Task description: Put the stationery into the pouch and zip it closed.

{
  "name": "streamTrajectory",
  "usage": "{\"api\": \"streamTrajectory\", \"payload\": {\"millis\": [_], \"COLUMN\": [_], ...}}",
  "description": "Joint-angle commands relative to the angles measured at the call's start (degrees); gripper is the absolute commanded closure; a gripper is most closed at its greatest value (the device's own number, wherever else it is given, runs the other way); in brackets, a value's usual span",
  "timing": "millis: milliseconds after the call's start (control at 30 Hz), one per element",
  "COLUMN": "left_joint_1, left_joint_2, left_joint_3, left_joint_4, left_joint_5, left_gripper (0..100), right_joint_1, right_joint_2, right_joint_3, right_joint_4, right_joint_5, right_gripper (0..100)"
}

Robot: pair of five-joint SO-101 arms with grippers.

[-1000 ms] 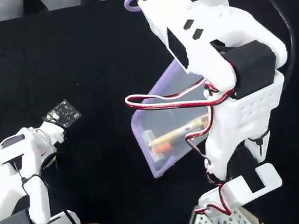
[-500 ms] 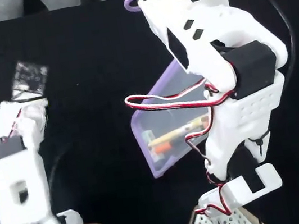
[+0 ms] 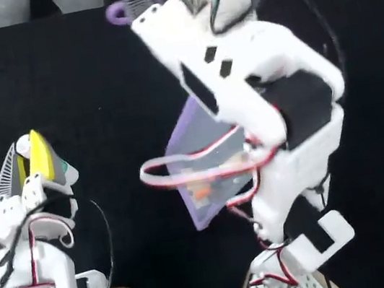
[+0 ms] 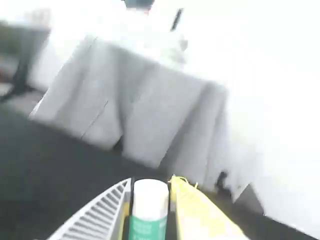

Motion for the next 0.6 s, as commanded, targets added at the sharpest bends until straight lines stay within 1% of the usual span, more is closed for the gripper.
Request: {"api": "streamTrajectory", "payload": {"millis": [0, 133, 267, 367, 567], "left_joint_1": [-3.0, -3.8, -3.9, -5.2, -10.9], "left_joint_2": [0.6, 0.6, 0.6, 0.6, -2.4], "left_joint_3": [5.5, 11.2, 11.8, 11.7, 7.9], "left_joint_4": [-4.2, -10.5, -11.3, -11.4, -11.1], "left_joint_5": [3.9, 7.0, 7.0, 7.1, 8.0], "left_gripper": [97, 97, 97, 97, 97], "right_joint_1": [-5.5, -8.1, -8.1, -7.7, -3.1], "right_joint_2": [-0.6, -0.3, -0.3, -0.3, -0.1], "right_joint_3": [-4.9, -4.4, -3.6, -3.6, -1.5], "right_joint_4": [-5.7, -13.1, -16.7, -15.4, -7.7], "right_joint_5": [0.5, 0.5, 0.5, 0.6, 0.4], "right_gripper": [98.7, 98.7, 98.7, 98.7, 98.7]}}
